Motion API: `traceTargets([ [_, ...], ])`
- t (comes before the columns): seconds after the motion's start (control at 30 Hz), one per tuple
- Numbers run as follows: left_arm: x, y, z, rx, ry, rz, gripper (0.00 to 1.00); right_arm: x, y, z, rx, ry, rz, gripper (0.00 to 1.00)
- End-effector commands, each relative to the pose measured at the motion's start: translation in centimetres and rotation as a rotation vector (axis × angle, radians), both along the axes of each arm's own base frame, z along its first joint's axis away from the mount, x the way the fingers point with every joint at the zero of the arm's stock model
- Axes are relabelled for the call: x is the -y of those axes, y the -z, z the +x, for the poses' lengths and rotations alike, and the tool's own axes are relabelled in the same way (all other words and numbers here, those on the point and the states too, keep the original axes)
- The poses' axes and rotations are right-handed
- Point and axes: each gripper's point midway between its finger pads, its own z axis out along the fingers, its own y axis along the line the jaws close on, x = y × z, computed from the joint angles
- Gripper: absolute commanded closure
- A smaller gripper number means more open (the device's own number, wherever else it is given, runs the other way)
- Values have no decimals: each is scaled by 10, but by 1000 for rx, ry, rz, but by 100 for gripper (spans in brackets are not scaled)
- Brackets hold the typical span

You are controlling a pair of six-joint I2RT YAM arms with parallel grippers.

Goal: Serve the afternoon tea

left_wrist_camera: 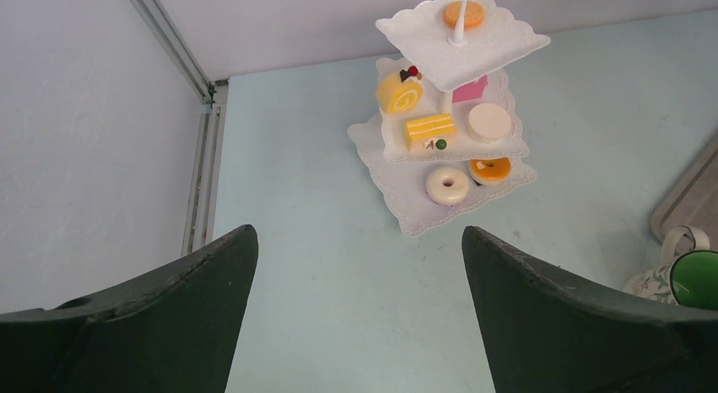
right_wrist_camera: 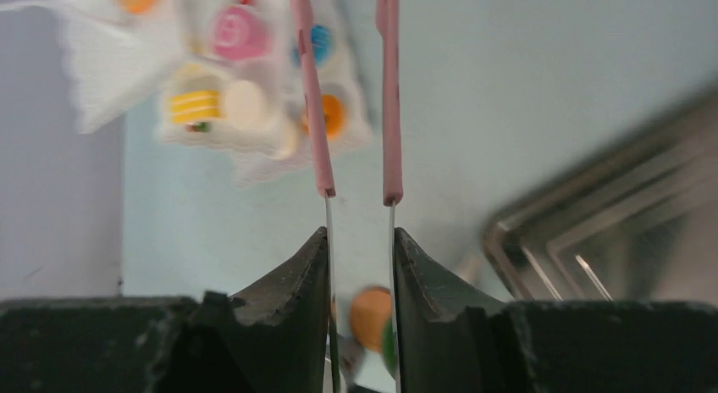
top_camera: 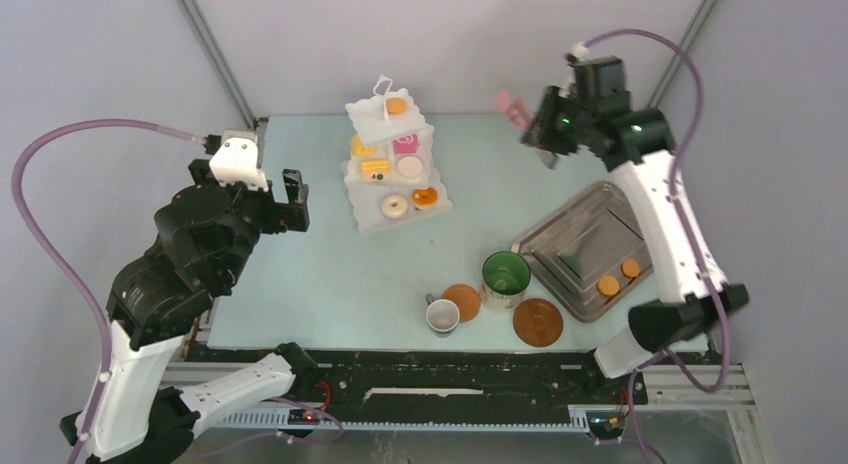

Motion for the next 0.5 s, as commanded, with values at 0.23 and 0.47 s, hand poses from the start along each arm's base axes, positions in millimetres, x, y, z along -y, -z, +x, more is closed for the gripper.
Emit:
traceTargets([
  [0.23,16,11,13,-10,27,14,2,178,140,-149,-541,413,-77,67],
  [0.47,25,21,20,-31,46,31,2,209,168,-200,-715,516,-75,64],
])
